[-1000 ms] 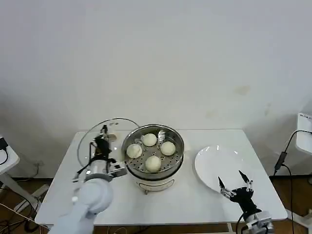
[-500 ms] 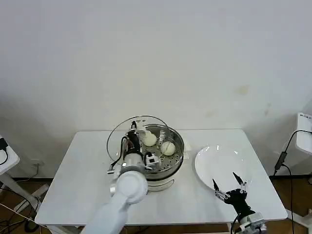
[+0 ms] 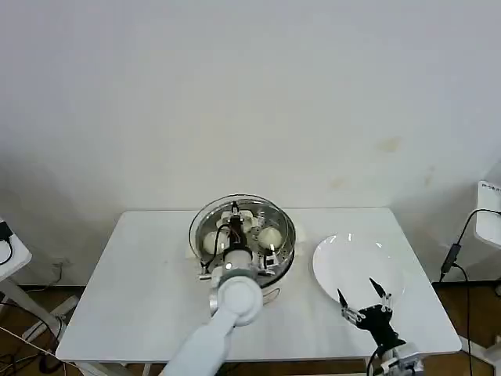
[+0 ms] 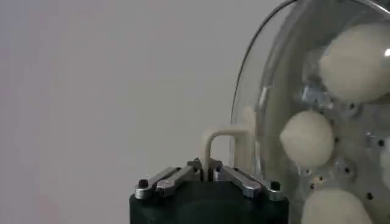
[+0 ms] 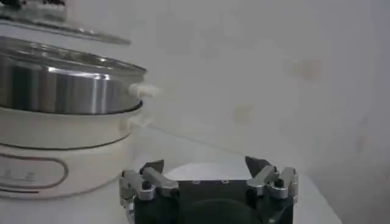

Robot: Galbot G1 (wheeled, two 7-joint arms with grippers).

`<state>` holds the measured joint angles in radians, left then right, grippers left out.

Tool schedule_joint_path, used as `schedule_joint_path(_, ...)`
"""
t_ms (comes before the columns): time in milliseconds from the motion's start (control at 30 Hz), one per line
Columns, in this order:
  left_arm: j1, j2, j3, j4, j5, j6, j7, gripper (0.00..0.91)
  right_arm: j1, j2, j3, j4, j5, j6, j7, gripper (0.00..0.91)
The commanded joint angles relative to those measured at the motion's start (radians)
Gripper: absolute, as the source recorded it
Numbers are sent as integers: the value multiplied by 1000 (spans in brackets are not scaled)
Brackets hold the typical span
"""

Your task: Take steamed baozi put them in steamer then cover it.

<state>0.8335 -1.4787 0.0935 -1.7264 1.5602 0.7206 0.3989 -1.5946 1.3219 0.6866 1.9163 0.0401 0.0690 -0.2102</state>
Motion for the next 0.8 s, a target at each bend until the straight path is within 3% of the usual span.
schedule_joint_path(33,-7,-35,17,64,58,0,7,0,-4,3,-1,-3,-3,4,-1,907)
schedule_joint_path(800,-8,-64,9,88,71,-5,1,0,-4,8,-16,-10,2,9,-4,907)
